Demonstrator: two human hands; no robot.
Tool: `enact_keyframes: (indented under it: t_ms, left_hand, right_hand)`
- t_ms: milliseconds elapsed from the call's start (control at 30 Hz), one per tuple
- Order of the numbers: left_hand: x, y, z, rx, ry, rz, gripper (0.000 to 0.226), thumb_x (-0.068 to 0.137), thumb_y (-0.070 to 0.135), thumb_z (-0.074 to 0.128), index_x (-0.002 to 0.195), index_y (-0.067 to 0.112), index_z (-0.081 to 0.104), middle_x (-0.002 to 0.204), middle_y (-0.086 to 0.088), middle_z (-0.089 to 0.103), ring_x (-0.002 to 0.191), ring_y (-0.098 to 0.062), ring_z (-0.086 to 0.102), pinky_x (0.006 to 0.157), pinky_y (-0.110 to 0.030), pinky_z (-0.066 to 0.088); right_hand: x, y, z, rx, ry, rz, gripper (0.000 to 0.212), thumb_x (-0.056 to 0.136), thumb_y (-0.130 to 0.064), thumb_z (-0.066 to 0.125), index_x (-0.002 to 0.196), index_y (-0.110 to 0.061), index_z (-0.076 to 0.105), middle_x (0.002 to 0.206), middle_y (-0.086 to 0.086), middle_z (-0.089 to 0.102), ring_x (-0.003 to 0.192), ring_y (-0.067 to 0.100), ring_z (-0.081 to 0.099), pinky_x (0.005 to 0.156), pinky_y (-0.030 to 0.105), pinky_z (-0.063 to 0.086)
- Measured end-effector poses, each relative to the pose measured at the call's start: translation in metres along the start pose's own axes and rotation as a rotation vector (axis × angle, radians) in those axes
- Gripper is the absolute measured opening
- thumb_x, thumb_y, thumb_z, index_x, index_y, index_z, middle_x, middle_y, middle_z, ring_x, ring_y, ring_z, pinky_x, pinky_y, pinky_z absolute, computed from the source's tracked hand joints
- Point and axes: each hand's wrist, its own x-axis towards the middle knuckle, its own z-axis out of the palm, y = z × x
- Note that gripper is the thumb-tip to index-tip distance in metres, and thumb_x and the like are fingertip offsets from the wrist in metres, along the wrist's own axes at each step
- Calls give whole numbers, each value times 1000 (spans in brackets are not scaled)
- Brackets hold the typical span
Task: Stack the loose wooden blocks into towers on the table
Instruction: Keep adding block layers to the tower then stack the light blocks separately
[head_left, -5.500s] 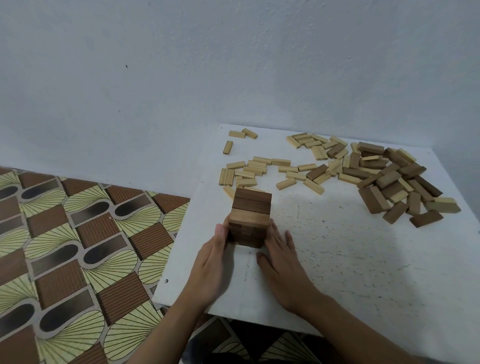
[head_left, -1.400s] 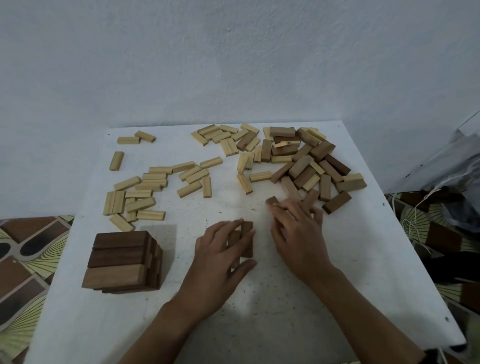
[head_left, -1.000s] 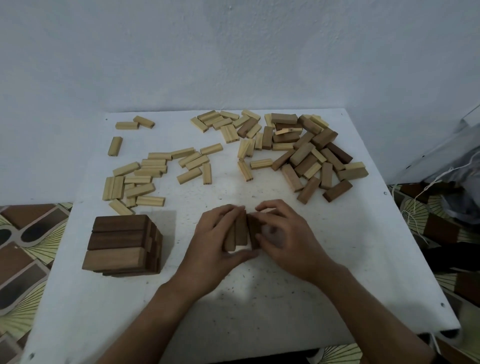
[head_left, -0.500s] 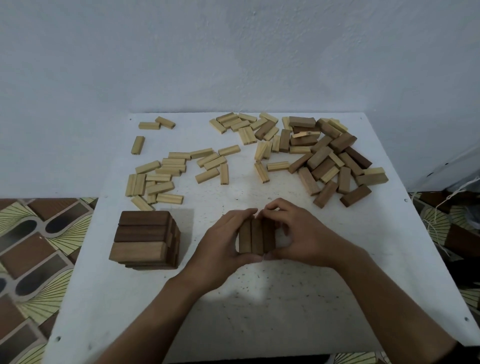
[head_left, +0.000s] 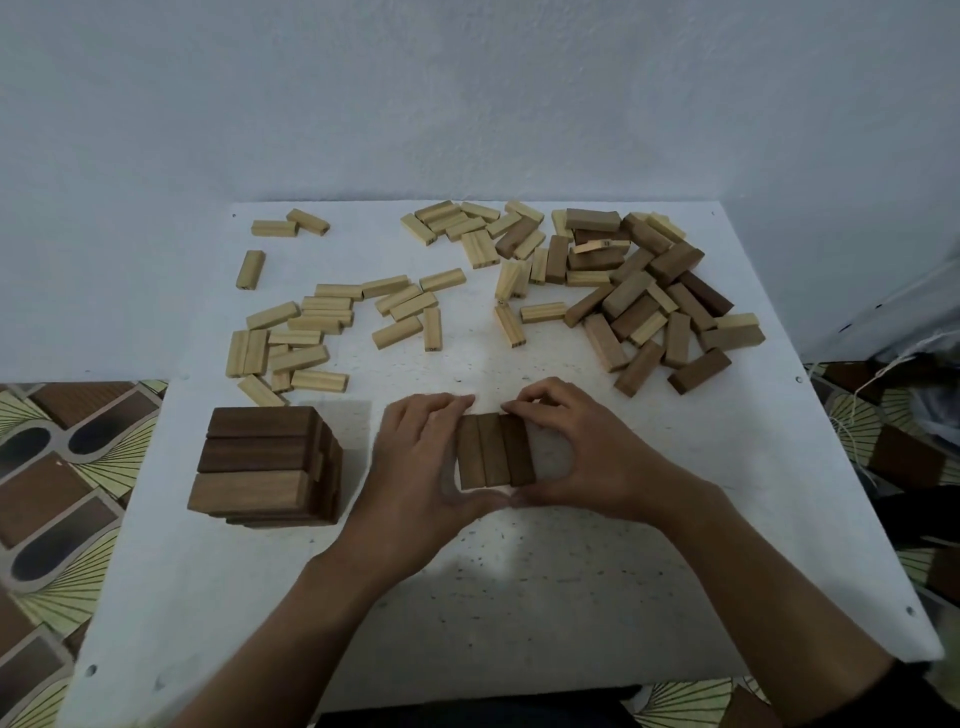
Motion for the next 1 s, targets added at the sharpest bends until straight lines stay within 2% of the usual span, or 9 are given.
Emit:
enact_keyframes:
  t_ms: [100, 167, 267, 333, 500, 633, 767, 867, 1000]
  left_hand:
    - [-3, 1, -1, 67, -8, -63, 89, 71, 67, 76, 145, 30, 43, 135, 8, 38, 125, -13, 29, 105, -39, 39]
    - [-1, 1, 0, 46, -26, -76, 81, 72, 66, 76, 140, 34, 46, 130, 11, 41, 121, -13, 34, 102, -44, 39]
    - [2, -1, 1, 2, -32, -82, 73, 71, 61, 80, 133, 36, 50, 123, 16, 46, 116, -10, 41, 96, -37, 31]
    - [3, -2, 0, 3, -29, -89, 74, 69, 62, 81, 132, 38, 51, 121, 18, 47, 114, -8, 43, 92, -33, 25]
    - [12, 3, -5, 52, -83, -109, 80, 68, 63, 81, 137, 40, 47, 118, 15, 46, 112, -10, 43, 91, -34, 23]
    - [14, 3, -5, 14, -101, -107, 80, 68, 57, 85, 136, 39, 48, 115, 13, 46, 108, -11, 43, 95, -38, 33]
    - [12, -3, -4, -58, -96, -107, 82, 66, 55, 87, 136, 39, 49, 110, 22, 44, 102, -4, 41, 95, -39, 41]
    - [13, -5, -4, -97, -85, -83, 70, 63, 52, 89, 124, 44, 54, 100, 23, 48, 98, 2, 42, 87, -40, 45]
    - [15, -7, -2, -120, -87, -70, 63, 63, 53, 87, 116, 48, 54, 96, 18, 49, 96, 1, 41, 85, -42, 44]
  right_hand:
    - [-1, 0, 2, 22, 14, -2, 86, 70, -54, 84, 144, -29, 49, 132, -17, 42, 116, -8, 37, 92, 6, 28]
    - [1, 0, 2, 47, 18, -1, 80, 70, -54, 84, 140, -30, 52, 129, -18, 43, 116, -8, 40, 91, 8, 33]
    - [6, 0, 1, 35, -3, 4, 79, 71, -53, 85, 139, -27, 53, 129, -17, 41, 116, -3, 42, 93, 16, 39]
    - [7, 0, 0, 11, -15, -4, 80, 72, -51, 85, 141, -25, 52, 130, -15, 40, 117, -1, 40, 93, 16, 37]
    - [6, -1, 0, -8, -38, -29, 84, 74, -47, 84, 146, -22, 50, 129, -16, 38, 117, 3, 41, 98, 27, 43]
    - [5, 2, -8, 8, -95, 1, 96, 70, -51, 86, 151, -26, 42, 133, -20, 36, 120, -1, 39, 101, 19, 38]
    - [5, 3, -9, 29, -79, -6, 85, 75, -43, 85, 148, -24, 47, 132, -18, 37, 118, -2, 42, 100, 20, 41]
    - [6, 1, -4, 10, -47, -20, 81, 74, -39, 83, 145, -21, 49, 132, -16, 37, 119, 3, 43, 99, 26, 45]
    - [6, -2, 0, -6, -13, -32, 79, 73, -39, 82, 143, -20, 50, 132, -13, 37, 118, 6, 43, 99, 32, 47]
